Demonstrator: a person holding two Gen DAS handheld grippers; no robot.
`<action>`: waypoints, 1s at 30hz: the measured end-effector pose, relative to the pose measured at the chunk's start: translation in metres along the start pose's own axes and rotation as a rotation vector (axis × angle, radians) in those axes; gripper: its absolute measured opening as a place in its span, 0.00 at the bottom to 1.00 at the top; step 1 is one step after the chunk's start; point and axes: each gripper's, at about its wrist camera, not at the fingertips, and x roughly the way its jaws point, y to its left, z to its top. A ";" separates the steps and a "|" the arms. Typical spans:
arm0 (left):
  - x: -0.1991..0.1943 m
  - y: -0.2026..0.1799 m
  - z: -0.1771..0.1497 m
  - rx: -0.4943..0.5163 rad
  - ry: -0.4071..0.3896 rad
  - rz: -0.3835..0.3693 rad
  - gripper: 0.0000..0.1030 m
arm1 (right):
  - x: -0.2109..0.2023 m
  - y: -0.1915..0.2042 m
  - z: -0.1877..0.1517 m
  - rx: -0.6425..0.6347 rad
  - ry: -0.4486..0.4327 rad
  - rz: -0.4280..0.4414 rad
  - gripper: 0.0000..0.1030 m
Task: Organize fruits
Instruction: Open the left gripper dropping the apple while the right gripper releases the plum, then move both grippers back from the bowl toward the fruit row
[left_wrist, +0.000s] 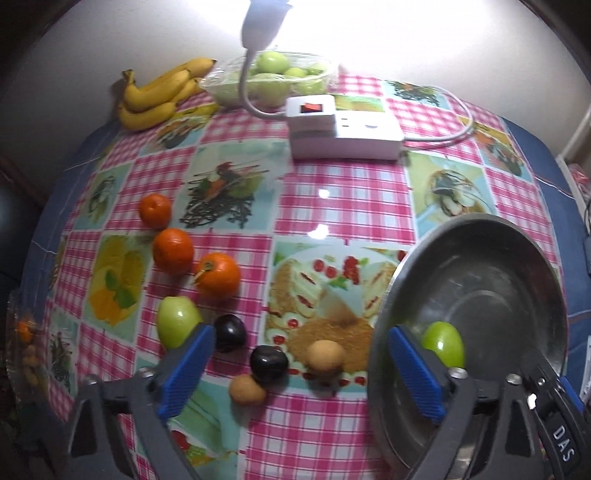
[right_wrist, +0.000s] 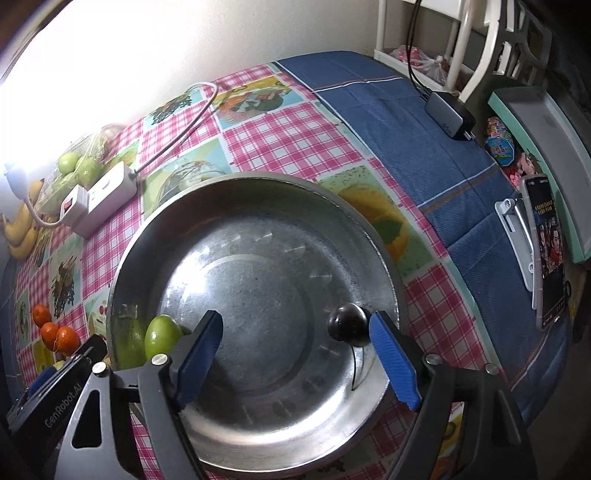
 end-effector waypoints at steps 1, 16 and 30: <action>0.000 0.002 0.000 -0.005 -0.002 0.003 0.98 | 0.000 0.001 0.000 -0.003 -0.002 0.000 0.86; -0.003 0.011 -0.003 0.008 -0.043 0.009 1.00 | -0.002 0.019 -0.007 -0.104 -0.003 0.049 0.90; -0.019 0.080 -0.008 -0.127 -0.089 -0.001 1.00 | -0.012 0.037 -0.013 -0.090 -0.006 0.170 0.90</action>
